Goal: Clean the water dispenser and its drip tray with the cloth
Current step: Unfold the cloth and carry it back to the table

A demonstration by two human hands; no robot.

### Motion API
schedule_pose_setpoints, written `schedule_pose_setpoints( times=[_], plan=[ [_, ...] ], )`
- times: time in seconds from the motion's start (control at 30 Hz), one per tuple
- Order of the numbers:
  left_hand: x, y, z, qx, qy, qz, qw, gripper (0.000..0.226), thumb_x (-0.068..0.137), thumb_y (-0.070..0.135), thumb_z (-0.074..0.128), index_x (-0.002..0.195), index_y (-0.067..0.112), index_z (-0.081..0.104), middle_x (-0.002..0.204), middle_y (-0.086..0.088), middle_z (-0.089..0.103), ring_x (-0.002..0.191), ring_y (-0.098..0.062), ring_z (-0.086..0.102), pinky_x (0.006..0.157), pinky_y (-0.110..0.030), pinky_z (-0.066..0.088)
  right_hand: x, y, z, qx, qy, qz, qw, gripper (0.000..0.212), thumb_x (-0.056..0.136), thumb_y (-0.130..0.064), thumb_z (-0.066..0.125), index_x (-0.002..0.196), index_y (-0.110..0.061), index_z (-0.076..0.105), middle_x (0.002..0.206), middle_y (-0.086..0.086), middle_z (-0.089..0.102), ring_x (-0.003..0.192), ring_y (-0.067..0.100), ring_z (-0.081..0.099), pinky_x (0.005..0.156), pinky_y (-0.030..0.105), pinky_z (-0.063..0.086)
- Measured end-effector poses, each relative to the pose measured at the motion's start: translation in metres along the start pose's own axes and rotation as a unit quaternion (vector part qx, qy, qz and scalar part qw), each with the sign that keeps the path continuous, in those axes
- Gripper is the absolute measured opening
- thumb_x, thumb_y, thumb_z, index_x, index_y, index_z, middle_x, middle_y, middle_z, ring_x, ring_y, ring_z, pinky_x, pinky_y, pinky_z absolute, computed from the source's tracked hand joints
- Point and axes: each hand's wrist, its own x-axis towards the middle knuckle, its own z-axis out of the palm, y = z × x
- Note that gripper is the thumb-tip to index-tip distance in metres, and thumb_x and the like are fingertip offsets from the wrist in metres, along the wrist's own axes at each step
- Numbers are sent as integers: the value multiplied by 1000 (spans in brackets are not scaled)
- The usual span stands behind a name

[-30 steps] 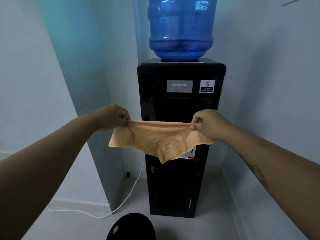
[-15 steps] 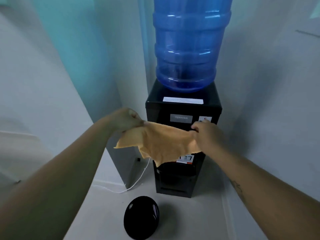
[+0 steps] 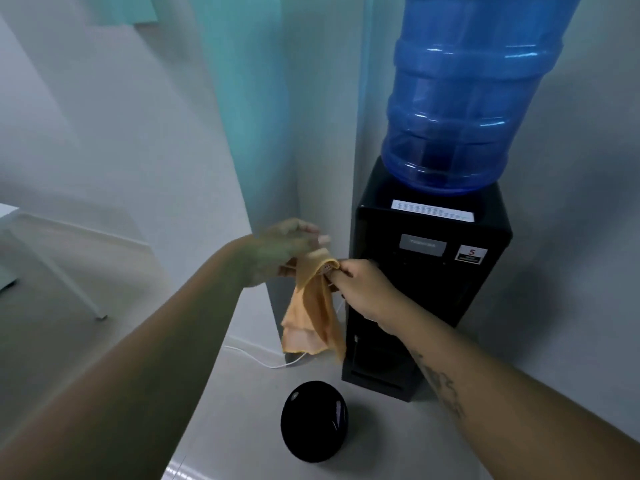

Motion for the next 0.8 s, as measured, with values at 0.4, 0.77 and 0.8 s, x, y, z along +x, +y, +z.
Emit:
schedule_pose_setpoints(
  times=[0.4, 0.77, 0.8],
  plan=[
    [11, -49, -66, 304, 206, 123, 922, 16, 91, 10, 56, 89, 8, 72, 85, -4, 67, 81, -17, 59, 64, -24, 47, 63, -36, 31, -74, 18, 3, 997, 18, 96, -22, 57, 97, -21, 75, 80, -10, 69, 77, 7, 62, 65, 16, 45],
    [7, -35, -105, 296, 280, 86, 909, 27, 94, 21, 60, 67, 16, 63, 65, 1, 65, 66, -21, 61, 61, -33, 47, 109, -29, 64, -105, 46, -102, 988, 30, 100, -41, 48, 87, -14, 52, 92, -1, 51, 78, 13, 52, 66, 28, 39],
    [3, -36, -113, 283, 284, 72, 913, 27, 94, 23, 61, 67, 18, 63, 66, 1, 67, 66, -21, 62, 63, -34, 50, 114, -25, 65, -126, 18, -118, 985, 24, 97, -36, 55, 88, -14, 55, 91, -1, 51, 79, 15, 52, 68, 29, 40]
  ],
)
